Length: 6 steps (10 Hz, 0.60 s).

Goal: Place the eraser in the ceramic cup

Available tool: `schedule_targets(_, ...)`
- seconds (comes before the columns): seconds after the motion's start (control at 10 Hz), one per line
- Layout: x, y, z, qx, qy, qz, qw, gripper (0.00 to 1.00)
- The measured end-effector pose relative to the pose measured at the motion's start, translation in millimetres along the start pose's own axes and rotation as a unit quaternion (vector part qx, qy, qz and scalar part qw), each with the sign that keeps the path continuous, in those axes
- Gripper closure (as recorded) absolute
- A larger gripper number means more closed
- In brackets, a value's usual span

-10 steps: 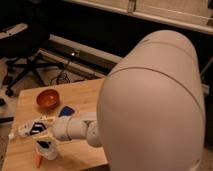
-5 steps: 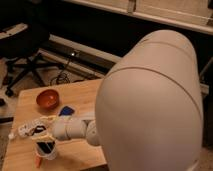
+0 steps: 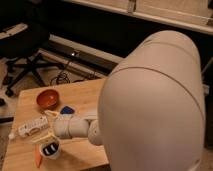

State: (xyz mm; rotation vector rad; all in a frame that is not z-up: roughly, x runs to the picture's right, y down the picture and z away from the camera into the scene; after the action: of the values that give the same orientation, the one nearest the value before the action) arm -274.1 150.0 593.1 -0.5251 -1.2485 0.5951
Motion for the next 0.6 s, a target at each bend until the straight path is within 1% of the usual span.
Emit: schedule_targets(0.6, 0.5, 0.8, 1.2, -0.001, 0.001, 0.0, 1.0, 0.2)
